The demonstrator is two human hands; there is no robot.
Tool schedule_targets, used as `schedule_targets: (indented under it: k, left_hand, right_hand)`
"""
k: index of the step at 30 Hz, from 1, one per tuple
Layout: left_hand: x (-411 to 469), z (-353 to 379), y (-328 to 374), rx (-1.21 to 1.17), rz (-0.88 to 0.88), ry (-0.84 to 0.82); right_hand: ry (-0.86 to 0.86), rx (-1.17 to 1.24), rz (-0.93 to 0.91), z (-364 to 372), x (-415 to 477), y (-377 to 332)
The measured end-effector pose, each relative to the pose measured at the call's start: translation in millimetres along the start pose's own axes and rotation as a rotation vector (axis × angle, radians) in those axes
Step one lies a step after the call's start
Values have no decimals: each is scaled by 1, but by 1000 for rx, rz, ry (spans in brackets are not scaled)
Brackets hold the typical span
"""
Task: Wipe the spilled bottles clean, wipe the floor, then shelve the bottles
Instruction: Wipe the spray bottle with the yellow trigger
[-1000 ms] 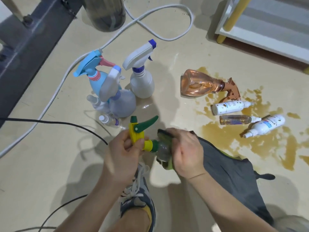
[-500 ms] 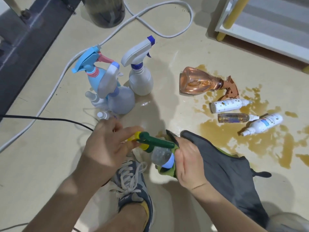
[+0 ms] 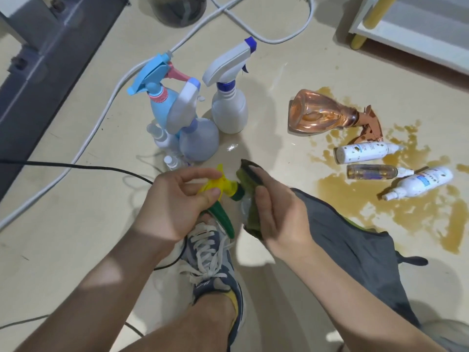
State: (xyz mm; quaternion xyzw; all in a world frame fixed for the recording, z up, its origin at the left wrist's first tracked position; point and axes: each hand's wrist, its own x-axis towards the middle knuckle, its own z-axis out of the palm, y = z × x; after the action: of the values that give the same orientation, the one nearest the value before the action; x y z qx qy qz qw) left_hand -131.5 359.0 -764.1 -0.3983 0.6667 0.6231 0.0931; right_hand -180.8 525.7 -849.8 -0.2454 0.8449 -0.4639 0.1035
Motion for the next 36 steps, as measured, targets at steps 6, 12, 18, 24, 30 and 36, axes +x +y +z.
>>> schedule_targets:
  k: [6, 12, 18, 24, 30, 36]
  left_hand:
    - [5, -8, -11, 98, 184, 28]
    - [5, -4, -14, 233, 275, 38]
    - [10, -5, -16, 217, 273, 113]
    - [16, -6, -18, 145, 214, 121]
    - [13, 4, -31, 214, 128, 173]
    - [5, 12, -25, 183, 210, 209]
  right_hand:
    - [23, 29, 350, -1, -1, 59]
    - [33, -163, 95, 4, -4, -3]
    - [-82, -261, -219, 11, -3, 13]
    - [-215, 26, 389, -7, -3, 44]
    - [42, -36, 40, 38, 3, -40]
    - [-40, -48, 303, -3, -9, 40]
